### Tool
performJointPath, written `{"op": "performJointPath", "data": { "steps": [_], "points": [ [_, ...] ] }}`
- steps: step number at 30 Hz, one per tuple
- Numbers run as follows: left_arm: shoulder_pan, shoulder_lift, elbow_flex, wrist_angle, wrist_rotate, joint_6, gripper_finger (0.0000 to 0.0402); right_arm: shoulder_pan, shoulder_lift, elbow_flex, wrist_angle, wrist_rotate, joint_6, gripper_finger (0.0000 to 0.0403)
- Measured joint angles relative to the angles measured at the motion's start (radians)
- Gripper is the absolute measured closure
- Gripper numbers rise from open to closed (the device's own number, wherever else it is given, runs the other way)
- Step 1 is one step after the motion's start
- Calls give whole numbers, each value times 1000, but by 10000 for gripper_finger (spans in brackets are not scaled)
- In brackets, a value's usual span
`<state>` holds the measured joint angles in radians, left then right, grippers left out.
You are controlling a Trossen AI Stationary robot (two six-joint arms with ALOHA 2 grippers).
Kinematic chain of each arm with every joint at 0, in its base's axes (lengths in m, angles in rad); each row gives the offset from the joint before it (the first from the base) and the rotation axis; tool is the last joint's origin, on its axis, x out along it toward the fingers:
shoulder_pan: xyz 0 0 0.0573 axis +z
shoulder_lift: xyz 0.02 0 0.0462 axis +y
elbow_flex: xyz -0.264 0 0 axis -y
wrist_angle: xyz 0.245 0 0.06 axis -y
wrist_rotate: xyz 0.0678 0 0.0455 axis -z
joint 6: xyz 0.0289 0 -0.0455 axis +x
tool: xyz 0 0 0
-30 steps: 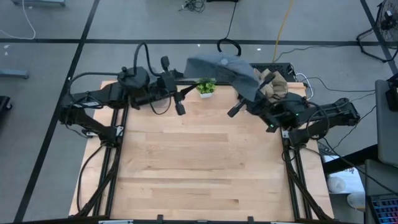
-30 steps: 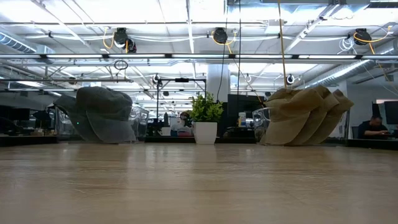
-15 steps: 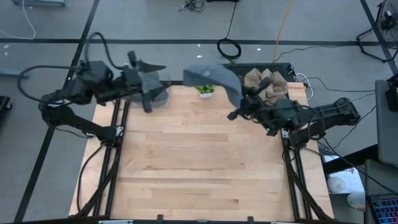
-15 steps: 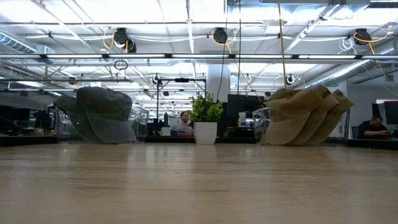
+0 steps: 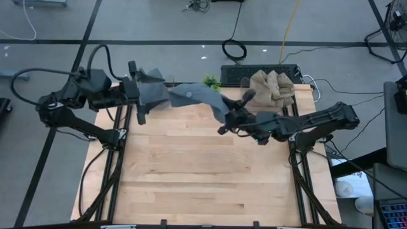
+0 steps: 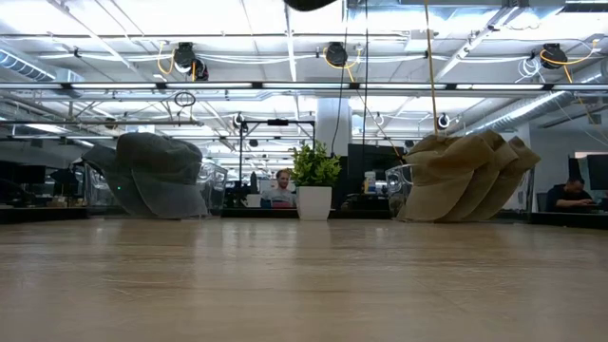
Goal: Pick & Place hat
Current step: Put the blue cap into the left transparent bin
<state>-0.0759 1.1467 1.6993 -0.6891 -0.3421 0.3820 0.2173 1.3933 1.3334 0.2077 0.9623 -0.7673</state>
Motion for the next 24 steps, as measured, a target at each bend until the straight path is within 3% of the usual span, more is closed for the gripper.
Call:
{"op": "performJointPath", "data": {
  "steps": [16,24],
  "points": [
    [-31,109,0,-46,9,-25,114,-13,125,0,18,-78,127,403],
    [-31,124,0,-65,-49,-51,115,-14,125,0,5,-76,128,403]
  ]
}}
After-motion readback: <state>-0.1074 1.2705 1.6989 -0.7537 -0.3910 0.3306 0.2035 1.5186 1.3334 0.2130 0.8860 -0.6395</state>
